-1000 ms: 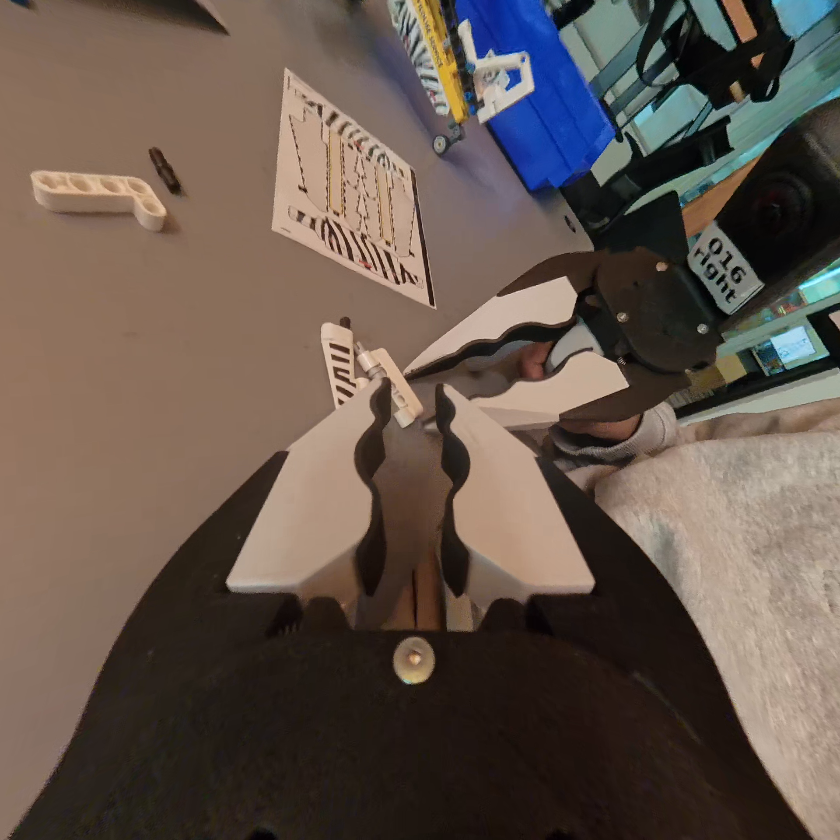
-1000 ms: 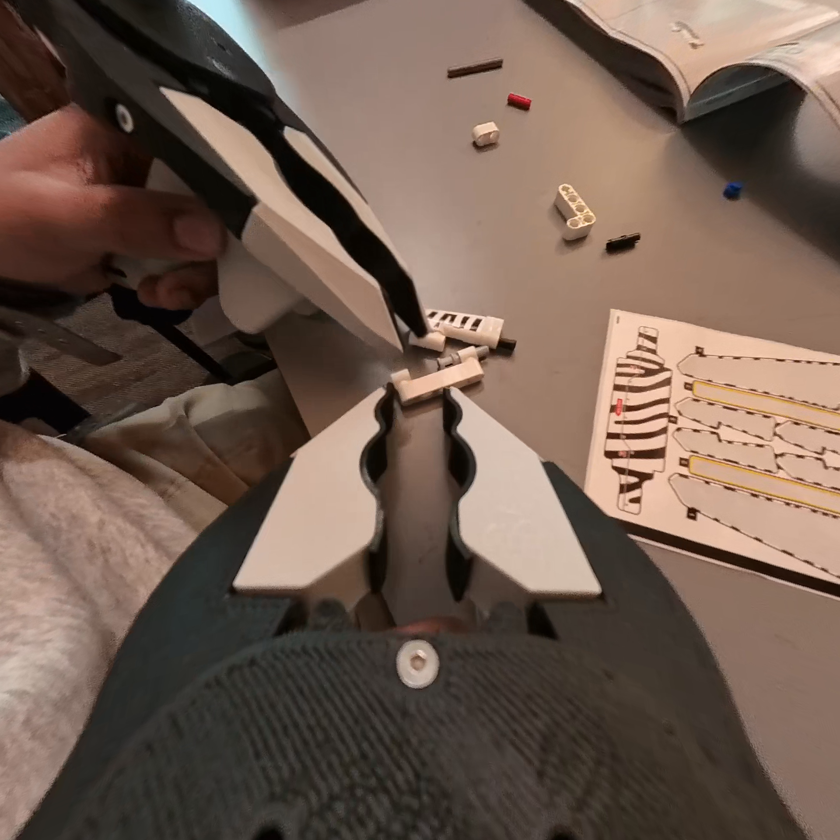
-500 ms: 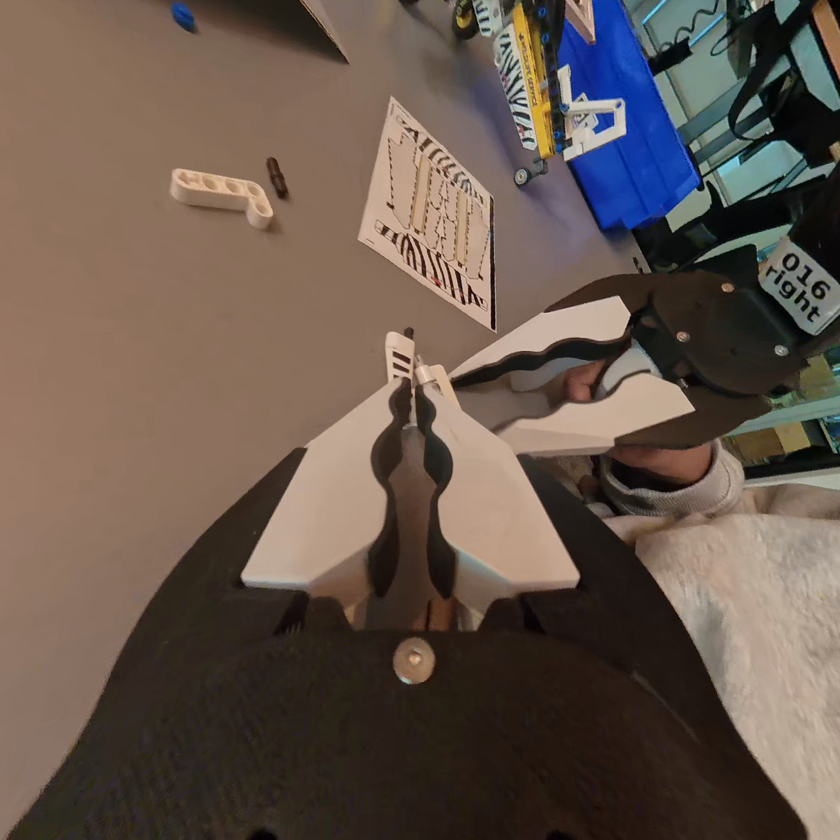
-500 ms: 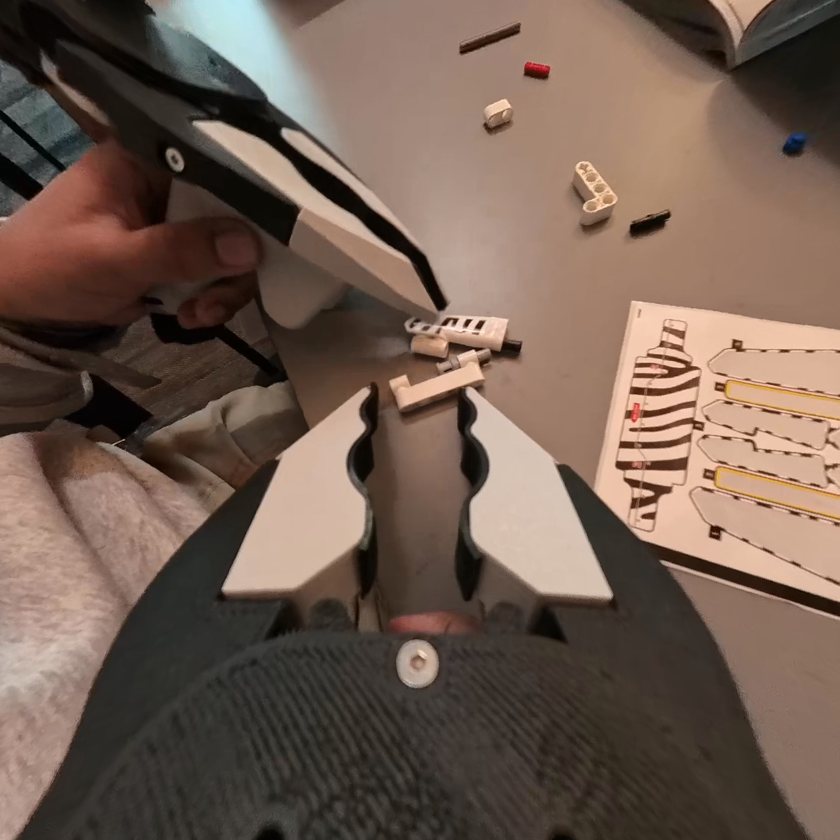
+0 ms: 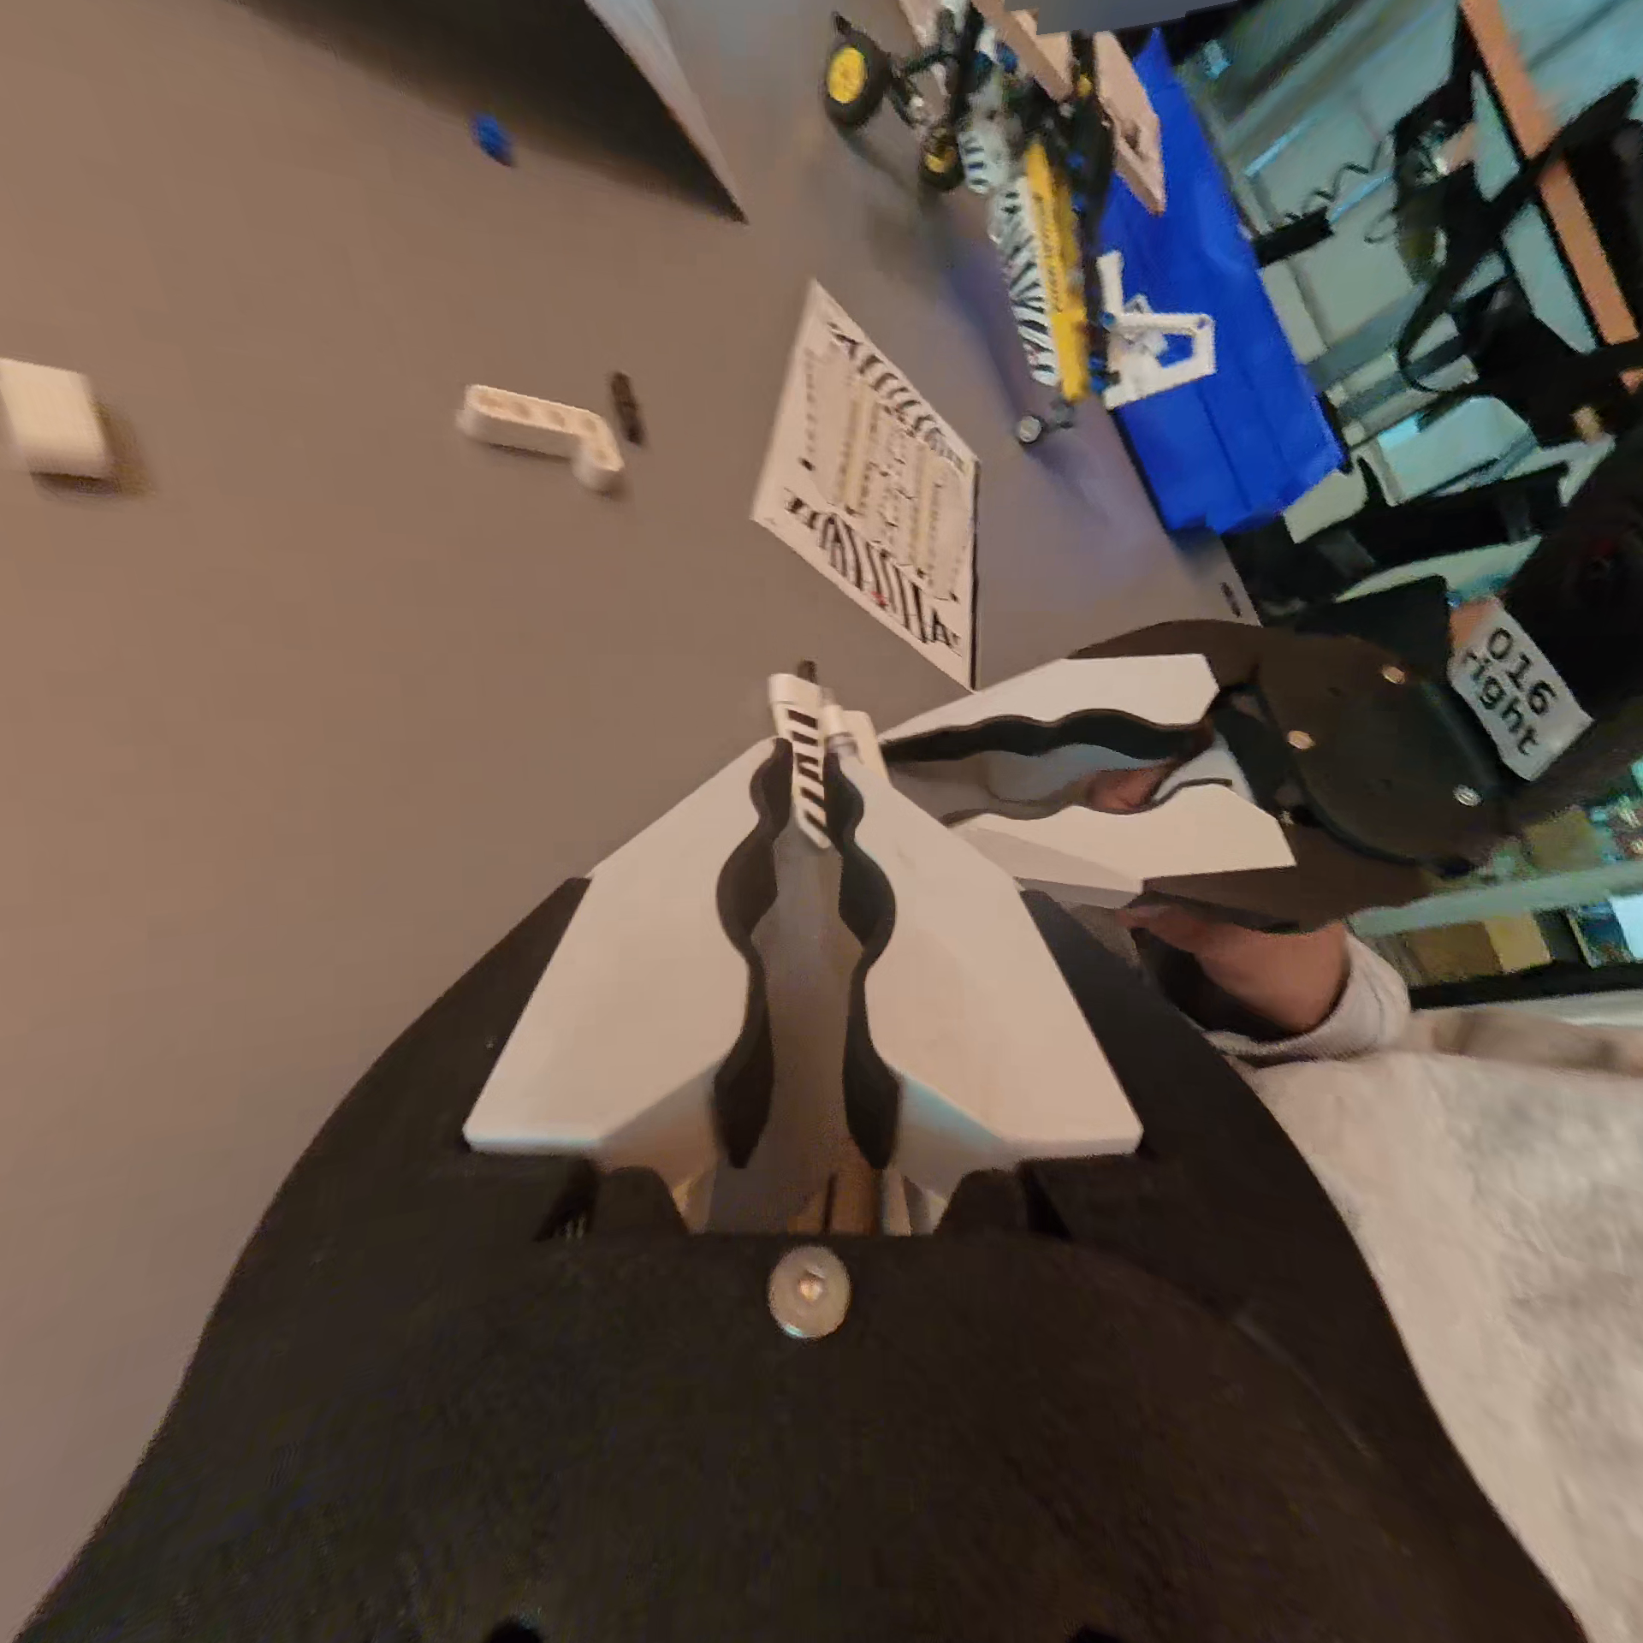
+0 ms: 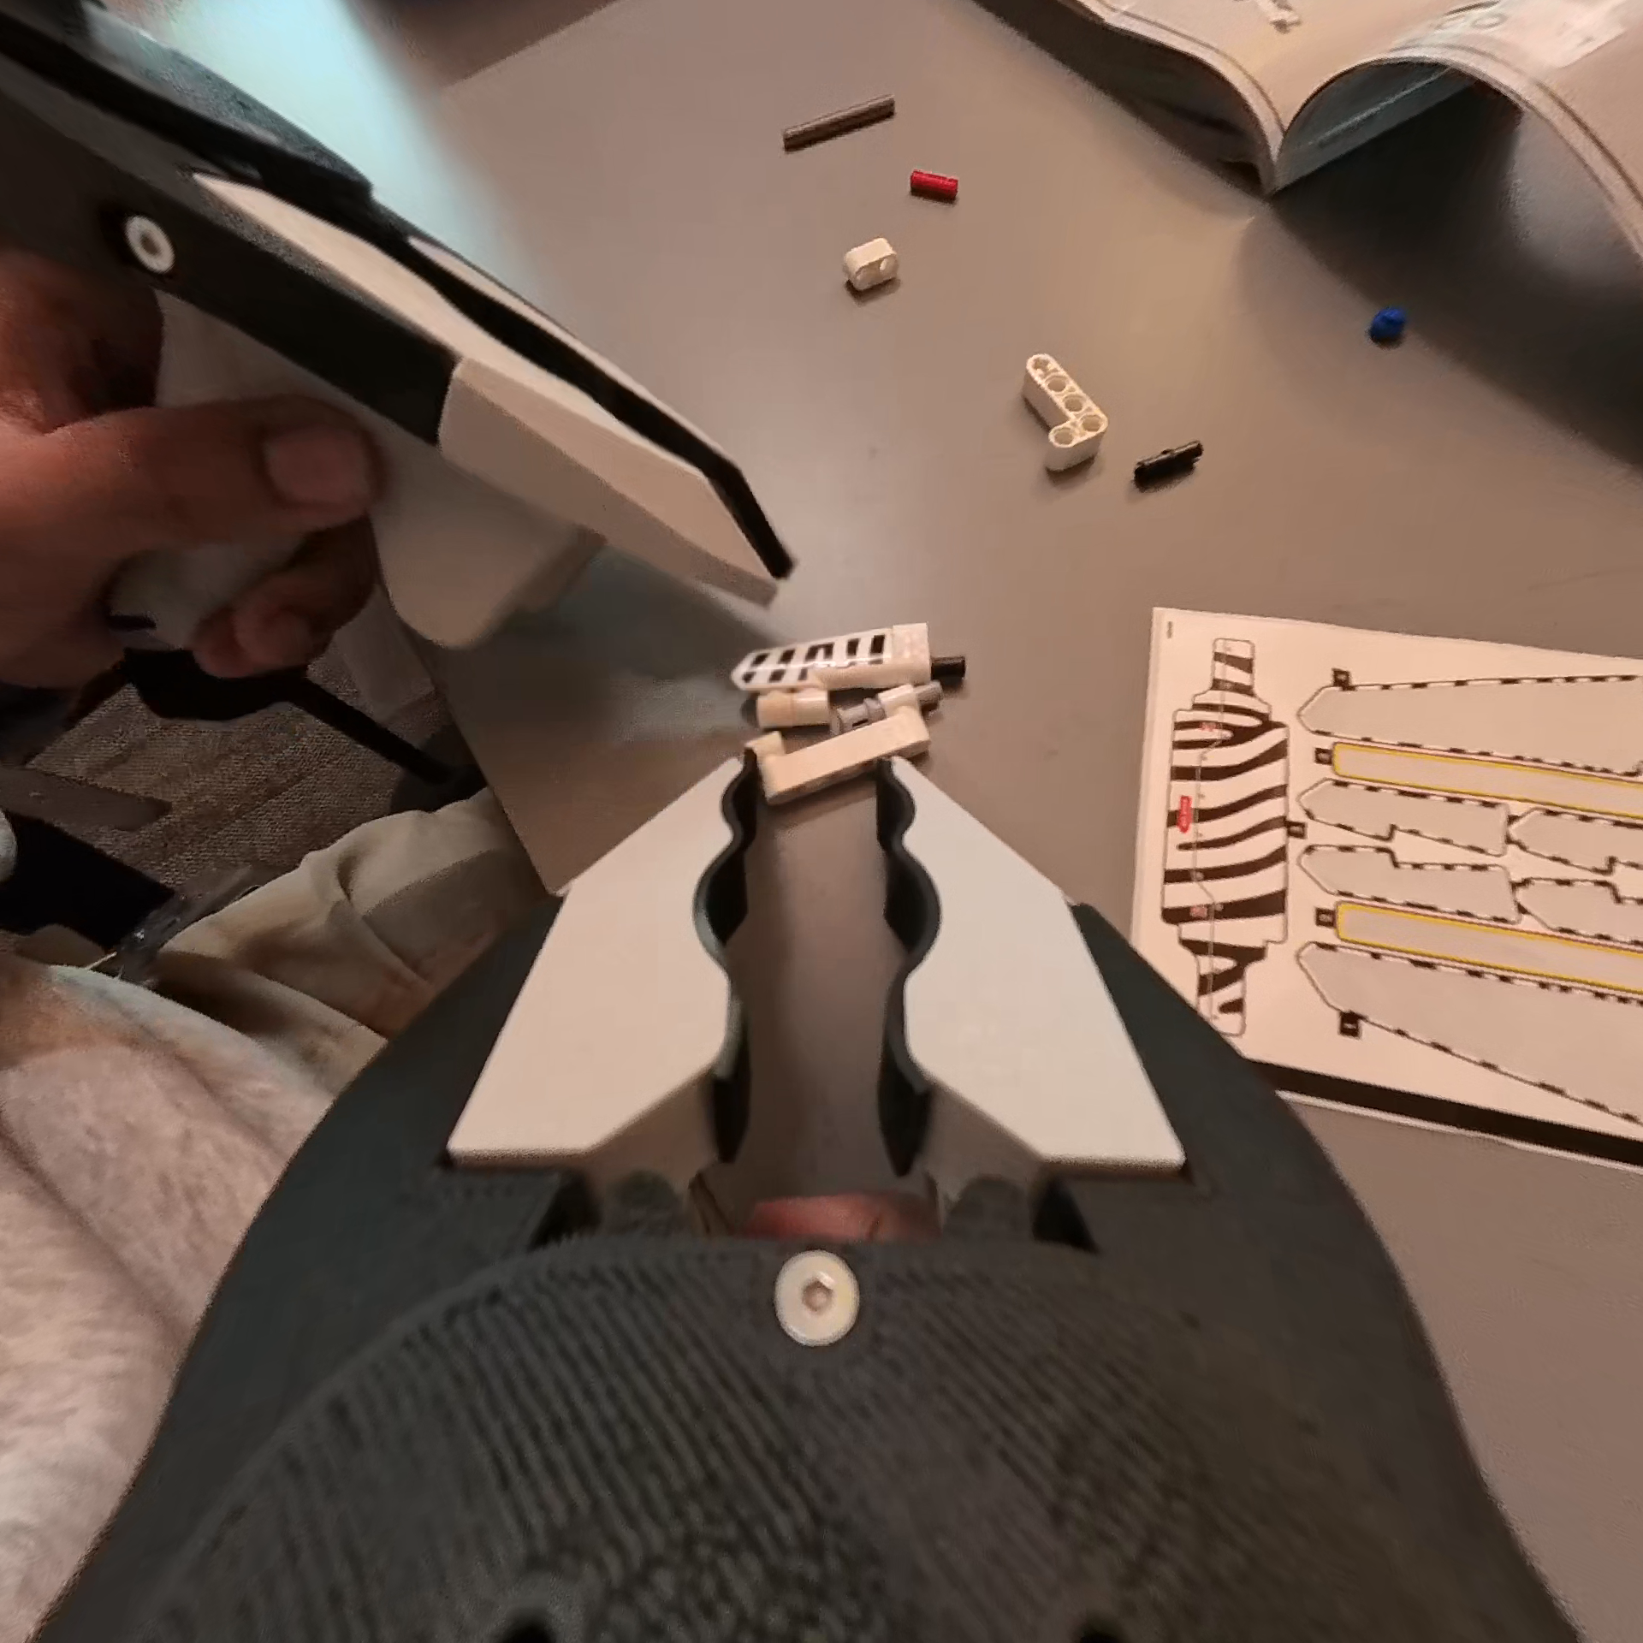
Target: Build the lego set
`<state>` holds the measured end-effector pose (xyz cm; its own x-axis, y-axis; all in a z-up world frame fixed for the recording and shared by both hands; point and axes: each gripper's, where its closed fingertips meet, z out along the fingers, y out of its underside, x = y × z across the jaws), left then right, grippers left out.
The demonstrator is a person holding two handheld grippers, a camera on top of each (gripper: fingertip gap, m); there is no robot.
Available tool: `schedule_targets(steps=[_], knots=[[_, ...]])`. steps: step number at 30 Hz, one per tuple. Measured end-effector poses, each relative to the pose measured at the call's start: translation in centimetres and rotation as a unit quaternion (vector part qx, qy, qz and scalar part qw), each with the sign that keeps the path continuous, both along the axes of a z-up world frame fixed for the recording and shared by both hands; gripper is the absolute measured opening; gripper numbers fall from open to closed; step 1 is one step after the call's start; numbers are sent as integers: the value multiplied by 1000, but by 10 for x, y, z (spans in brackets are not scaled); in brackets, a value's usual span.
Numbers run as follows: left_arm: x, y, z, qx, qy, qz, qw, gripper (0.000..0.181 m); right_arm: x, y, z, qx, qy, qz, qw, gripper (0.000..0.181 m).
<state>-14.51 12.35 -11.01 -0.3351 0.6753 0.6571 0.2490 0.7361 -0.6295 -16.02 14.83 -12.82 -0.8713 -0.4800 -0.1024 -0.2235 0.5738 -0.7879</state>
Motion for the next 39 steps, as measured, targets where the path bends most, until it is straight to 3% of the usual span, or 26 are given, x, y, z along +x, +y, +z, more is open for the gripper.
schedule_targets(steps=[14, 22, 39], knots=[[-13, 22, -10, 33, -13, -36, 999, 1, 4, 2, 0, -2, 2, -3, 1000, 23], [2, 5, -4, 15, -13, 0, 1000, 1, -2, 3, 3, 2, -23, -6, 1000, 38], [-13, 27, -12, 42, -18, -38, 998, 0, 11, 7, 1, 25, -25, 14, 999, 28]])
